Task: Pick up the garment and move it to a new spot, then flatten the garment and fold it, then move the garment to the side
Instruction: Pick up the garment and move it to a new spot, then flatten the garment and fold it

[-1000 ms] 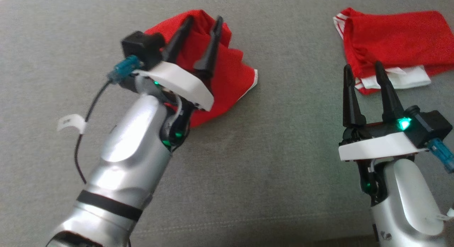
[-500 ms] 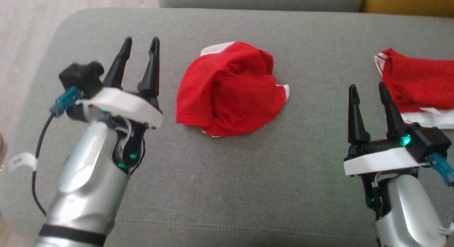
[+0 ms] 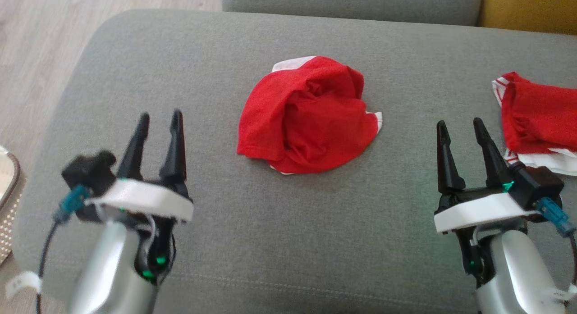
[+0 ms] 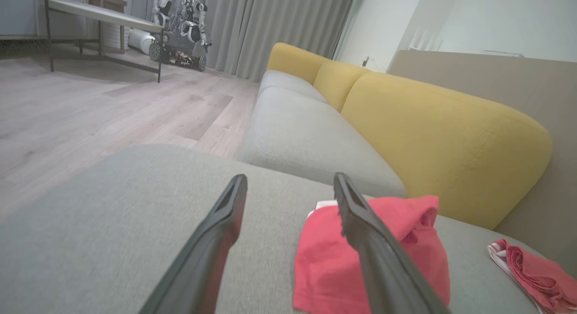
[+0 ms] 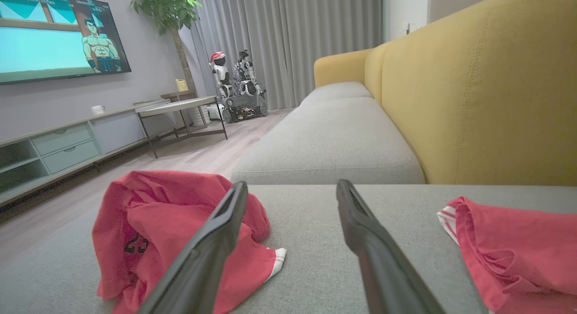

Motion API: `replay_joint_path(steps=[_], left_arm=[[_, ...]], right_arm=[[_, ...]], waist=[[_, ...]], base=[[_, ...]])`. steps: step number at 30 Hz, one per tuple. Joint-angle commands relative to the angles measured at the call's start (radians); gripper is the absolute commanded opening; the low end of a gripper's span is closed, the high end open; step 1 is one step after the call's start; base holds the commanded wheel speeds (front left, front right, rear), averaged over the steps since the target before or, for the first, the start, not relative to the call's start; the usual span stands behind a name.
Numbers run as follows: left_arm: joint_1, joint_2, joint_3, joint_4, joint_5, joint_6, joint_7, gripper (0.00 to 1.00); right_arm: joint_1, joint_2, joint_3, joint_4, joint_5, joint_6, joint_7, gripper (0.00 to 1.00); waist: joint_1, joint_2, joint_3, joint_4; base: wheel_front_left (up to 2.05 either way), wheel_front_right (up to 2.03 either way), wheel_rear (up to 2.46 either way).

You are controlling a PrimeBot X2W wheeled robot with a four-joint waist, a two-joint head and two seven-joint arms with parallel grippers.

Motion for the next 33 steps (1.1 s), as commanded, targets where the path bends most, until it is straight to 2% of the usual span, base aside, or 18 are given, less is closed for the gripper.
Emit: replay_joint_path(steps=[1,6,12,17,24,30,31,32,33], left_arm=[[-0.018,0.001,0.052,-0.047,0.023,-0.007,-0.005,1.00],[0.011,-0.047,0.105,-0.068,0.049,-0.035,-0.005,1.00],[0.000,-0.080,0.122,-0.063,0.073,-0.066,-0.005,1.00],[-0.014,-0.100,0.130,-0.050,0.085,-0.087,-0.005,1.00],[-0.034,-0.109,0.133,-0.036,0.089,-0.104,-0.005,1.00],[-0.039,-0.110,0.135,-0.033,0.074,-0.108,-0.005,1.00],[-0.040,-0.110,0.134,-0.032,0.073,-0.108,-0.005,1.00],[-0.039,-0.110,0.133,-0.030,0.072,-0.108,-0.005,1.00],[-0.038,-0.110,0.132,-0.027,0.073,-0.107,-0.005,1.00]], right_arm=[[-0.022,0.004,0.016,-0.025,0.000,0.007,0.016,1.00],[-0.091,0.004,0.008,0.025,0.029,0.007,0.099,1.00],[-0.216,-0.018,0.015,0.150,0.024,0.007,0.214,1.00],[-0.336,-0.065,0.050,0.304,0.035,0.007,0.306,1.00],[-0.436,-0.107,0.112,0.466,0.090,0.007,0.353,1.00],[-0.476,-0.130,0.187,0.533,0.151,0.007,0.362,1.00],[-0.480,-0.134,0.204,0.539,0.157,0.007,0.359,0.33],[-0.482,-0.137,0.221,0.541,0.166,0.007,0.351,0.00],[-0.484,-0.141,0.239,0.540,0.175,0.007,0.341,0.00]], waist=[[0.0001,-0.0001,0.010,0.011],[0.0001,-0.0001,0.056,0.037],[0.0001,-0.0001,0.118,0.072],[0.0001,-0.0001,0.168,0.103],[0.0001,-0.0001,0.201,0.135],[0.0001,-0.0001,0.209,0.140],[0.0001,-0.0001,0.207,0.139],[0.0001,-0.0001,0.204,0.138],[0.0001,-0.0001,0.200,0.136]], base=[[0.00,0.00,0.00],[0.00,0.00,0.00],[0.00,0.00,0.00],[0.00,0.00,0.00],[0.00,0.00,0.00],[0.00,0.00,0.00],[0.00,0.00,0.00],[0.00,0.00,0.00],[0.00,0.00,0.00]])
